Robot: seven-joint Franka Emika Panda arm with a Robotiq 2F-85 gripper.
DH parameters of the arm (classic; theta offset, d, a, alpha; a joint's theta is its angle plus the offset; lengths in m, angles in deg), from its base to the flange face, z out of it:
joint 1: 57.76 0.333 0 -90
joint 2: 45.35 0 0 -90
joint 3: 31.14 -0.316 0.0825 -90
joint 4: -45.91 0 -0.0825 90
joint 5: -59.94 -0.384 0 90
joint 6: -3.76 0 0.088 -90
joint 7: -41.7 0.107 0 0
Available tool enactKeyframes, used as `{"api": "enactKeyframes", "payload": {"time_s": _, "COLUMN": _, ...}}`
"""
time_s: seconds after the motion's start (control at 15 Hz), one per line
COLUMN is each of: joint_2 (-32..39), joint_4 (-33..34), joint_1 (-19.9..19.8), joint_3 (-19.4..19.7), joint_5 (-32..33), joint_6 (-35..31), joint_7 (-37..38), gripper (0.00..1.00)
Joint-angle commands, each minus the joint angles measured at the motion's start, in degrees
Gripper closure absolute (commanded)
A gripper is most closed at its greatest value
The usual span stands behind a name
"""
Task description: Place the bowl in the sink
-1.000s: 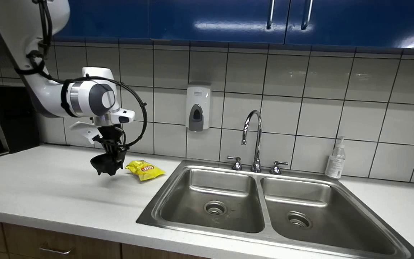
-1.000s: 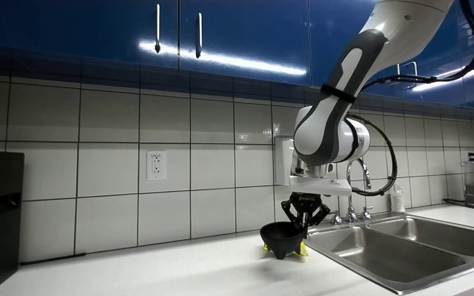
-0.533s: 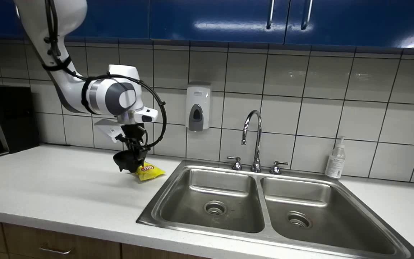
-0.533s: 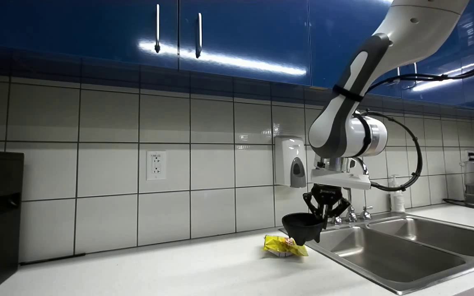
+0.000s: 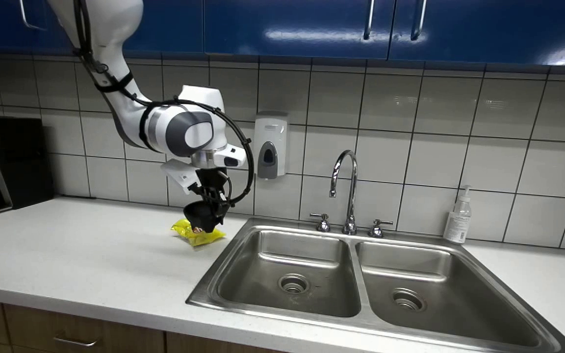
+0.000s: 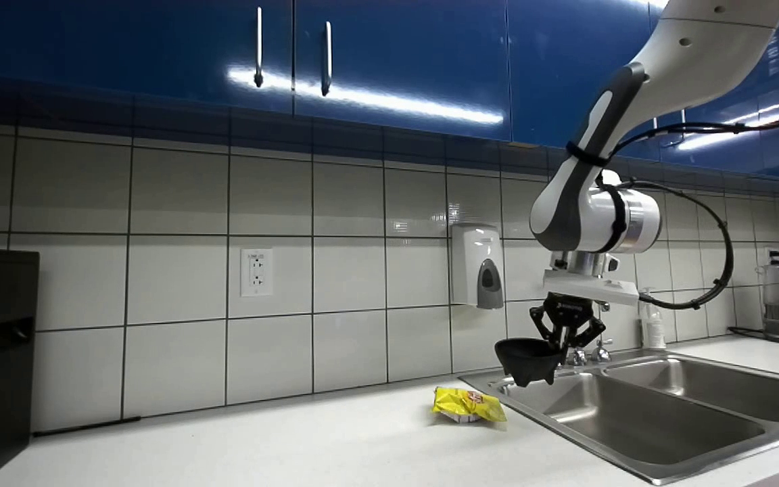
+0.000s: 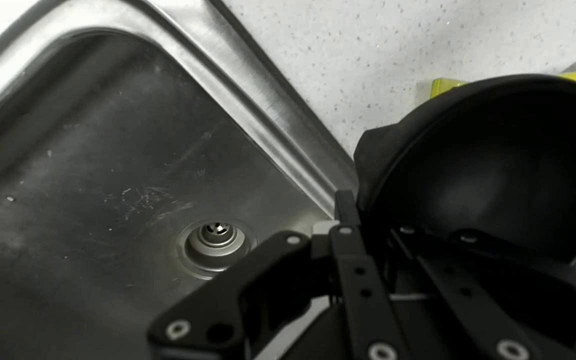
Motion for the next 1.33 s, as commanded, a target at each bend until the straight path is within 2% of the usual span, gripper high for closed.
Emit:
{"api": "enactKeyframes", "payload": {"time_s": 0.0, "joint_2": 1.35, "joint_4": 2.38, "joint_1": -2.77, "joint_3": 0.41, "joint_5": -3.75, "joint_6": 0.57, "joint_7": -4.61, "gripper": 0.98}}
{"api": "enactKeyframes", "payload": {"time_s": 0.6, "joint_2": 7.65, "joint_4": 7.23, "joint_1": -8.32, "joint_3": 1.9, "joint_5": -8.16, "joint_6": 1.51, "joint_7": -9.35, "gripper": 0.98}}
{"api": "enactKeyframes", "payload": {"time_s": 1.27, "joint_2": 16.84, "joint_4": 13.66, "joint_1": -11.41, "joint_3": 3.64, "joint_5": -6.72, "joint_6": 2.51, "joint_7": -7.43, "gripper": 0.98}}
